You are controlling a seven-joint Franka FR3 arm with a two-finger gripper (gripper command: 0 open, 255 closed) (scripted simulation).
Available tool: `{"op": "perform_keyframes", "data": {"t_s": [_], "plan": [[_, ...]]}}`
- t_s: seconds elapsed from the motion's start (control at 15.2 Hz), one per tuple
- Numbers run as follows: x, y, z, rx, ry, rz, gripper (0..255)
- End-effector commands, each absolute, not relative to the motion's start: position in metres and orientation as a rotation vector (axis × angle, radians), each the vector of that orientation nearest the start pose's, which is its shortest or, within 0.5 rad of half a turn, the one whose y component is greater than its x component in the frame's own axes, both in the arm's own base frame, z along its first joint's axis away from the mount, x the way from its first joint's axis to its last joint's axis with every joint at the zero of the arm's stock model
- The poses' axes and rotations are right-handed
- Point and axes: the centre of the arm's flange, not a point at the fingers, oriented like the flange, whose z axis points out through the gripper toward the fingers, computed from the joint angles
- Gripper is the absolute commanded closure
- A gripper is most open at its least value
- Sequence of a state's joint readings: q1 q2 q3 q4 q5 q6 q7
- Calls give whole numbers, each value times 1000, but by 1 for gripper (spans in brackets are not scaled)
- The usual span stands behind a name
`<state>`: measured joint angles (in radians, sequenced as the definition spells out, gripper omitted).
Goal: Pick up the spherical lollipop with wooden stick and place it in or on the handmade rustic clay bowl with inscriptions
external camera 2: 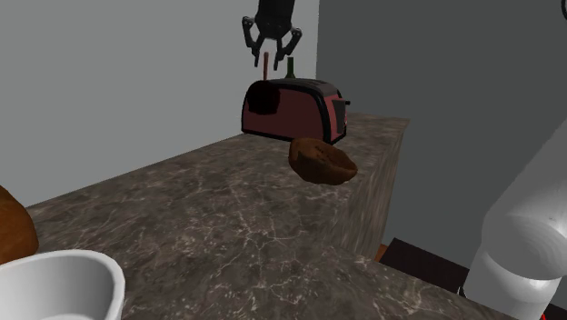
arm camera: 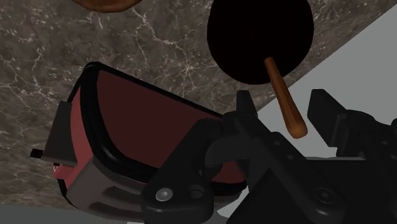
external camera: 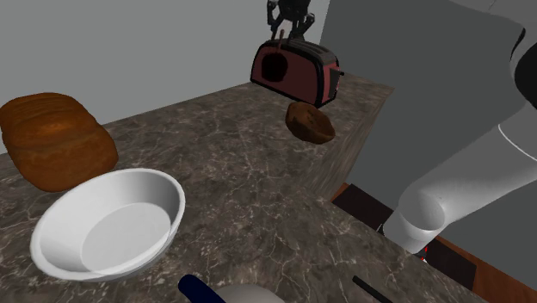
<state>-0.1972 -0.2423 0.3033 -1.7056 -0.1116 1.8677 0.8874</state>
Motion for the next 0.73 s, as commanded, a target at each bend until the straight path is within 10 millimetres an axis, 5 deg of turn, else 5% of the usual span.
{"op": "perform_keyframes", "data": {"t_s": [0.0,0.53,0.66], "plan": [[475,58,719,-2823,1134,-670,255],[369,20,741,-2823,1134,-670,255],[369,20,731,-2823,1134,-670,255]]}}
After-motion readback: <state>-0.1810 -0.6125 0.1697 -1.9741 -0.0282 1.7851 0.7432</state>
